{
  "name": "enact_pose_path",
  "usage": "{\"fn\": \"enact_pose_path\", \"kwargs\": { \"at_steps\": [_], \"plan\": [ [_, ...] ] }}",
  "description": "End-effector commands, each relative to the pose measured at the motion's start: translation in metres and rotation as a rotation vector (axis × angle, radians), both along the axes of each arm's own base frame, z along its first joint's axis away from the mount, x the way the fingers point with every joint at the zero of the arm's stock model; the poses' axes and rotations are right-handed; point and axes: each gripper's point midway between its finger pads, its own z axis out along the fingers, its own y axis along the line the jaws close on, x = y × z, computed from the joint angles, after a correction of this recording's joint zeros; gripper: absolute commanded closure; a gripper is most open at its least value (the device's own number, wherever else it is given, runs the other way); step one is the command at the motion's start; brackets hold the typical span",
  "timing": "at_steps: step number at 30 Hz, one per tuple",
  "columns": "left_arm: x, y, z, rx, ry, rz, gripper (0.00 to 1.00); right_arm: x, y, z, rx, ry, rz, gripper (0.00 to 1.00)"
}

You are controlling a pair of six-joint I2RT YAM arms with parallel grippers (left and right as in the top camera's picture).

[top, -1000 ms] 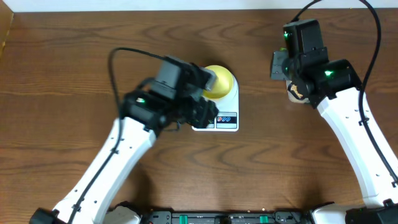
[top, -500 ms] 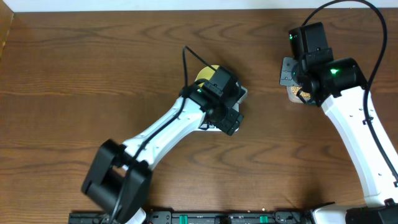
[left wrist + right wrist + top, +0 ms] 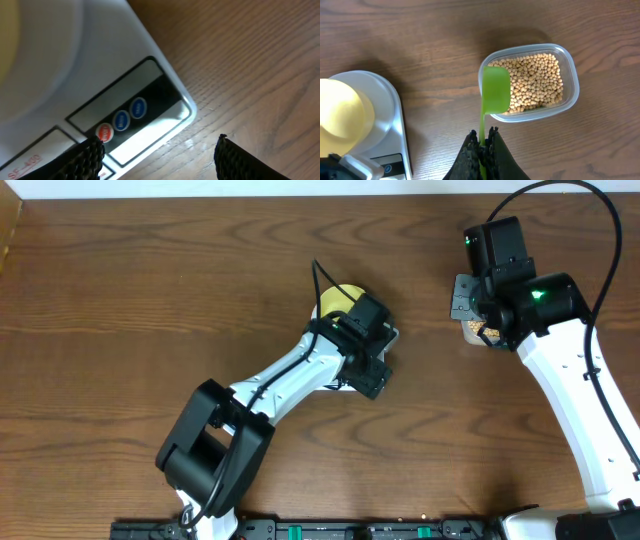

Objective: Scoop item into bowl and weigh 50g on scale

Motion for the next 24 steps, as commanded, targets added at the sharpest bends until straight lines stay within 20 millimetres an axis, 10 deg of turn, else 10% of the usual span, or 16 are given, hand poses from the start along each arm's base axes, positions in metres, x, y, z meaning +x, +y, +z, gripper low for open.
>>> {"fn": "enact_pose_path", "kwargs": {
  "at_steps": [1,24],
  "plan": [
    [-0.008,-0.002,-0.007,0.030,-0.001,-0.018,0.27,0.001,-0.004,0.017,0.006,-0.047,-0.027,0.99],
    [-0.008,0.009,-0.027,0.137,-0.020,0.026,0.27,0.002,-0.004,0.020,0.008,-0.055,-0.027,0.99]
  ]
}}
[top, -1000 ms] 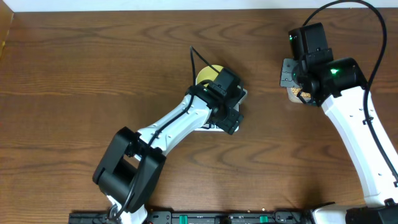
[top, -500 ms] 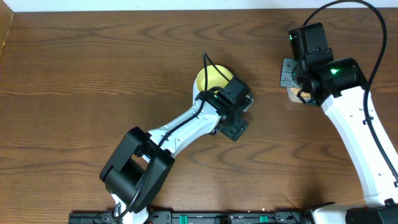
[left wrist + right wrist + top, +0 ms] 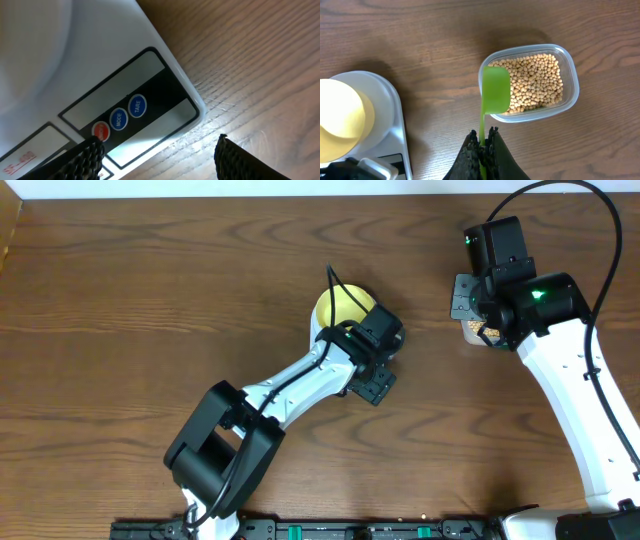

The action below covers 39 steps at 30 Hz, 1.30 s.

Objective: Scoop item into bowl and weigh 50g on scale

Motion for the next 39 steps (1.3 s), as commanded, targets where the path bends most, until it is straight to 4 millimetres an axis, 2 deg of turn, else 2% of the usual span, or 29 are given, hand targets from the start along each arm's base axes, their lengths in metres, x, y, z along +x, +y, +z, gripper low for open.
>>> {"fn": "enact_pose_path", "kwargs": {
  "at_steps": [1,16,26,39],
  "plan": [
    [-0.003,0.008,-0.015,0.040,0.022,0.022,0.27,0.001,-0.004,0.020,0.008,-0.055,-0.027,0.99],
    [-0.001,0.001,-0.013,0.003,0.015,0.020,0.27,0.001,-0.004,0.021,0.010,-0.061,-0.027,0.99],
    [-0.005,0.005,-0.020,0.012,0.025,0.020,0.27,-0.001,-0.008,0.029,-0.001,-0.085,-0.038,0.99],
    [-0.006,0.005,-0.025,0.007,0.019,0.020,0.27,-0.001,-0.009,0.030,-0.006,-0.086,-0.041,0.99]
  ]
}}
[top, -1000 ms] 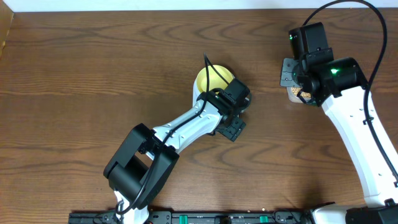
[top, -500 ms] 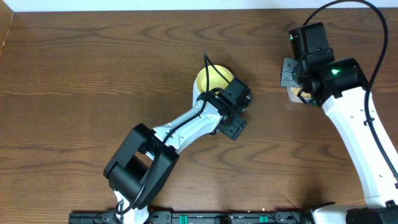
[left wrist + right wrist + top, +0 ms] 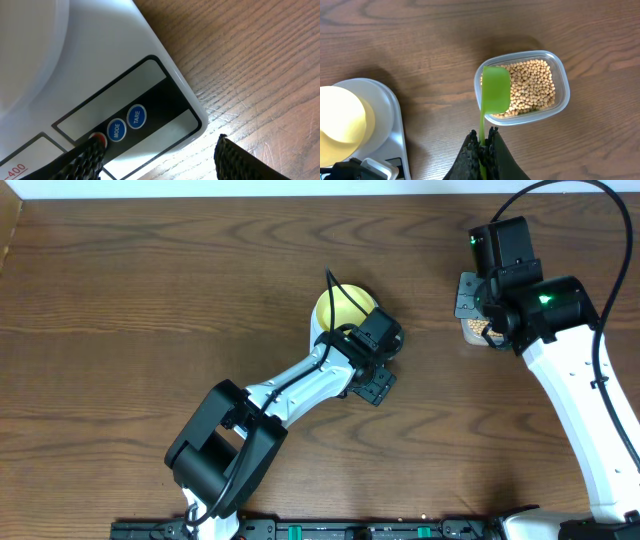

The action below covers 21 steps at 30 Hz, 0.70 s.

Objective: Scoop item into bowl and weigh 50g on scale

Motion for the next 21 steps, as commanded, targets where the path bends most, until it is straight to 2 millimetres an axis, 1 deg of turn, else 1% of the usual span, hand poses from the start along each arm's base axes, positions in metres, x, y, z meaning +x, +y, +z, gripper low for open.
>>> {"fn": "enact_pose_path", "kwargs": {
  "at_steps": [1,8,11,14,17,20,21],
  "plan": [
    [-0.009,0.008,-0.017,0.028,0.036,0.002,0.27,0.001,-0.004,0.017,0.006,-0.050,-0.027,0.99],
    [-0.015,0.014,-0.026,0.037,0.046,0.002,0.27,0.001,-0.005,0.018,0.007,-0.052,-0.028,0.99],
    [-0.015,0.014,-0.026,0.038,0.046,0.002,0.27,0.001,-0.005,0.018,0.007,-0.051,-0.027,0.99],
    [-0.013,0.012,-0.021,0.028,0.034,-0.001,0.27,0.001,-0.005,0.018,0.006,-0.052,-0.027,0.99],
    [-0.007,0.008,-0.006,0.000,0.002,-0.001,0.27,0.001,-0.005,0.018,0.006,-0.052,-0.027,0.99],
    [0.001,0.000,0.021,-0.050,-0.054,-0.001,0.26,0.001,-0.005,0.018,0.006,-0.052,-0.027,0.99],
    [0.005,-0.003,0.034,-0.073,-0.080,-0.001,0.26,0.001,-0.005,0.018,0.006,-0.052,-0.027,0.99]
  ]
}}
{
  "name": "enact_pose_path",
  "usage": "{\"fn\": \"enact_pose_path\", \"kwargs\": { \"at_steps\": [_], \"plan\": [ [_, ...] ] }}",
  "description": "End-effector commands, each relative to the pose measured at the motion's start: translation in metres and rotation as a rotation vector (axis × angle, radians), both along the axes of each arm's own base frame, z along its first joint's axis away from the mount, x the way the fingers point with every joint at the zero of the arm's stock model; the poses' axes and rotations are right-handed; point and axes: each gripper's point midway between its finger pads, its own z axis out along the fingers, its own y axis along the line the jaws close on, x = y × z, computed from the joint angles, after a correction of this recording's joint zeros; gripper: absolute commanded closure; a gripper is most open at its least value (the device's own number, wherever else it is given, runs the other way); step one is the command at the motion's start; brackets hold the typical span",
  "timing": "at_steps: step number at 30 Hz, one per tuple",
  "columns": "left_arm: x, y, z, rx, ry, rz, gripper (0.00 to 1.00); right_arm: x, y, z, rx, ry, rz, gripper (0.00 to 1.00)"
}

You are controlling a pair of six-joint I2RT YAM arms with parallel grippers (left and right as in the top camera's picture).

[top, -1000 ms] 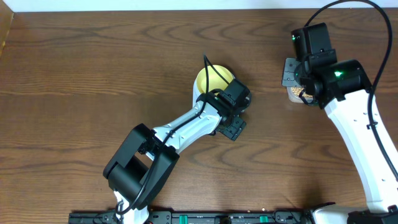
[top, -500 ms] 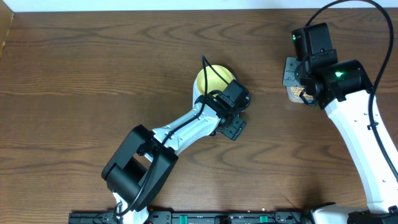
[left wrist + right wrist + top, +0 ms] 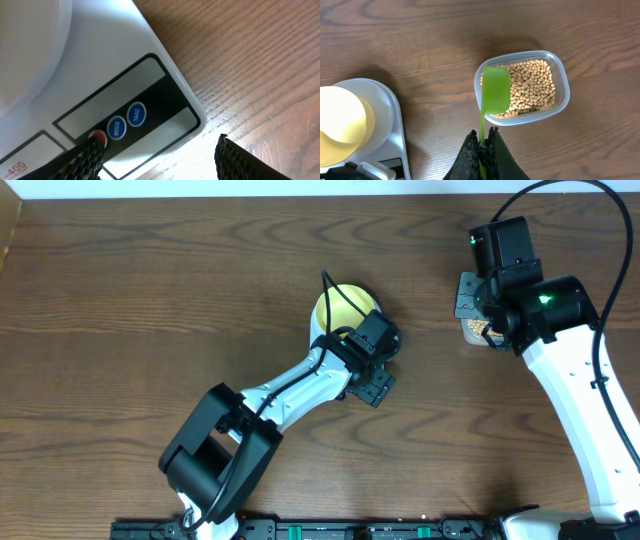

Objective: Scoop item into bowl and weigh 50g on scale

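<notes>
A yellow bowl [image 3: 343, 304] stands on the white scale [image 3: 95, 70], and the right wrist view shows this bowl [image 3: 339, 125] at its far left. My left gripper [image 3: 159, 150] is open over the scale's front corner. Its left fingertip [image 3: 92, 150] is at the red button, beside the blue MODE and TARE buttons [image 3: 136, 114]. My right gripper [image 3: 483, 137] is shut on the handle of a green scoop [image 3: 495, 95]. The scoop's blade hangs over the left end of a clear tub of soybeans [image 3: 530, 87].
Brown wooden table [image 3: 150, 300] all round. In the overhead view the right wrist [image 3: 500, 290] covers most of the bean tub, at the table's back right. The left arm [image 3: 290, 385] runs diagonally from the front edge to the scale.
Almost nothing has changed. The left gripper has shifted very slightly over the scale's button panel and is still open. The right gripper and scoop are unmoved.
At first the left wrist covered part of the bowl, its open gripper over the scale's panel. By 2.0 s ago it had shifted and the bowl showed fully. The right gripper held the scoop over the beans throughout, drawing back a little by 0.7 s ago.
</notes>
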Motion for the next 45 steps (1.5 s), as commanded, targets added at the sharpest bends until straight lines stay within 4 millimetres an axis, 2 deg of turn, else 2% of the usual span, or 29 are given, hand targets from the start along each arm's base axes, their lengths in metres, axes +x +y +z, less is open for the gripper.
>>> {"fn": "enact_pose_path", "kwargs": {
  "at_steps": [1,7,10,12,14,17,20,27,33,39,45],
  "plan": [
    [0.008,-0.006,0.039,-0.068,-0.076,-0.001,0.26,0.001,-0.005,0.018,0.006,-0.051,-0.028,0.99],
    [0.016,-0.009,0.111,-0.180,-0.222,0.007,0.26,0.001,-0.005,0.018,0.003,-0.051,-0.030,0.99],
    [0.019,0.006,0.140,-0.168,-0.309,0.043,0.26,-0.001,-0.006,0.017,-0.003,-0.046,-0.032,0.99],
    [0.020,0.024,0.159,-0.128,-0.377,0.085,0.26,-0.003,-0.011,0.016,-0.025,-0.037,-0.043,0.99],
    [0.015,0.034,0.169,-0.114,-0.392,0.097,0.22,-0.006,-0.015,0.015,-0.048,-0.025,-0.055,0.99],
    [-0.001,0.051,0.175,-0.092,-0.362,0.107,0.19,-0.016,-0.025,0.011,-0.096,0.015,-0.074,0.99],
    [-0.019,0.082,0.184,-0.072,-0.309,0.193,0.16,-0.027,-0.036,0.008,-0.151,0.056,-0.103,0.99],
    [-0.025,0.121,0.206,-0.090,-0.330,0.298,0.15,-0.027,-0.059,0.002,-0.154,0.078,-0.182,0.99],
    [-0.033,0.128,0.225,-0.129,-0.374,0.307,0.14,-0.028,-0.087,-0.016,-0.164,0.155,-0.263,0.99],
    [-0.041,0.133,0.232,-0.143,-0.385,0.307,0.14,-0.025,-0.094,-0.028,-0.154,0.191,-0.291,0.99],
    [-0.054,0.116,0.232,-0.229,-0.314,0.244,0.14,-0.019,-0.099,-0.045,-0.163,0.234,-0.314,0.99]
  ]
}}
